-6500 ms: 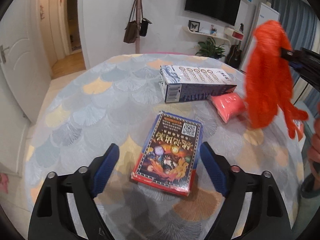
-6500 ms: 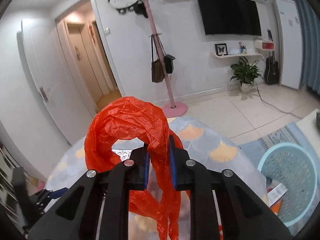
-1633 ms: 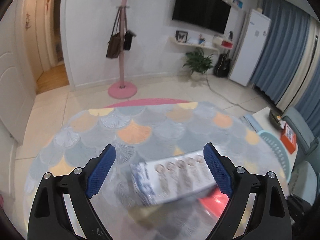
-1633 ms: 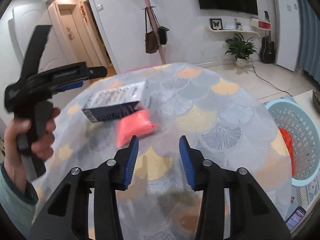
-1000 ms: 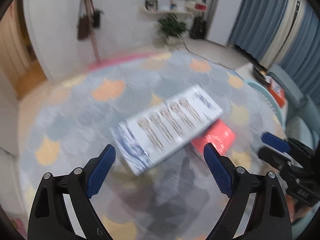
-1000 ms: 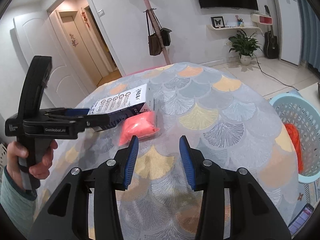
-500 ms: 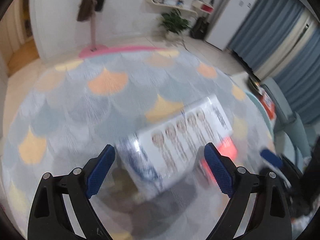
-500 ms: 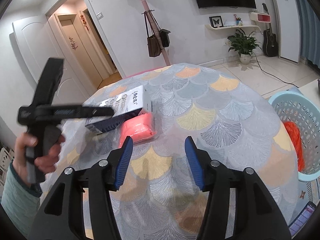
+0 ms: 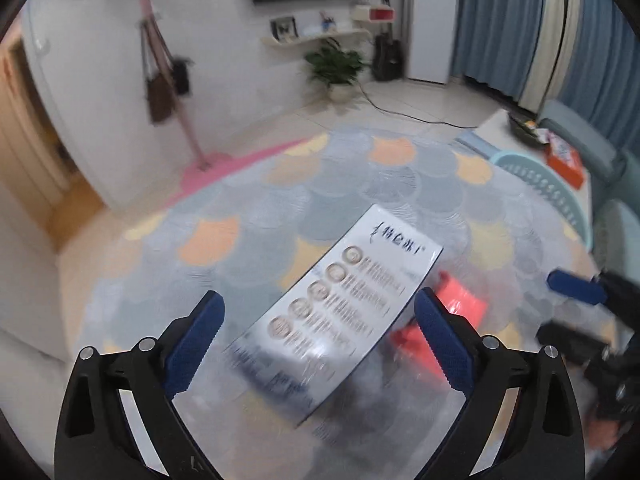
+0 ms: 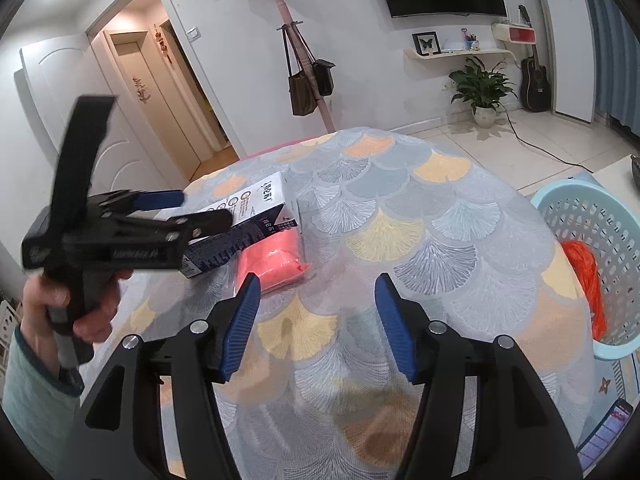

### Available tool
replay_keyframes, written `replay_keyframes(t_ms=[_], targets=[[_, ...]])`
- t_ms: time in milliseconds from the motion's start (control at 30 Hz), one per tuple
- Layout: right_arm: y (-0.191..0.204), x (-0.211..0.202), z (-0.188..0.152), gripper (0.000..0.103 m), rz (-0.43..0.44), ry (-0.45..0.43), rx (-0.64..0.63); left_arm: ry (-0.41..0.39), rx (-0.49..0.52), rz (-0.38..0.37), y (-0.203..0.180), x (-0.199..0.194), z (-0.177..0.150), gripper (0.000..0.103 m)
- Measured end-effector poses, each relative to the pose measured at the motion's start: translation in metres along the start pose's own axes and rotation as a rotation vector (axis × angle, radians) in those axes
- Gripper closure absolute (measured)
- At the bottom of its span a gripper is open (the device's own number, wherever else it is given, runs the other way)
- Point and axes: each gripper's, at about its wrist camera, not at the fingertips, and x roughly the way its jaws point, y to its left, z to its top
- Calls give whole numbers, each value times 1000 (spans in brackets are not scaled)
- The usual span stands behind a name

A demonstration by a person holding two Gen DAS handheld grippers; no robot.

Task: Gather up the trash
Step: 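Grasp the white box with left gripper while right gripper grasps the pink packet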

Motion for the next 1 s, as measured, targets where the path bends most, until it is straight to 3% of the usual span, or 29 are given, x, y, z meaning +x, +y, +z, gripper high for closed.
replay_keyframes(t_ms=[167, 233, 333, 467, 533, 600, 633, 800, 867, 1000], targets=[[-1, 0, 0, 45, 5, 1, 4, 54, -38, -124, 12, 16, 8, 9], [-2, 1, 0, 45, 7, 4, 7, 71, -50, -165, 13, 15, 2, 15], [-2, 0, 1, 45, 7, 0, 9, 117, -13, -194, 1, 15, -13, 15], [-2, 1, 1, 44, 1, 3, 4, 109, 1, -136, -14, 17, -25, 15], [0, 2, 1, 44, -5, 8, -2, 89, -18, -122, -17, 15, -25, 23], [1, 4, 0, 44, -11, 13, -6, 74, -52, -130, -15, 10, -28, 45], [1, 4, 0, 44, -12, 16, -9, 75, -66, -139, -14, 10, -29, 50], [11, 3, -1, 40, -41, 4, -52, 23, -180, -92, 3, -9, -47, 50], [18, 10, -1, 40, -57, 43, -73, -28, -243, -118, 10, -25, -64, 50], [32, 25, 2, 40, -20, 134, -65, -50, -323, -54, 18, -41, -91, 50]])
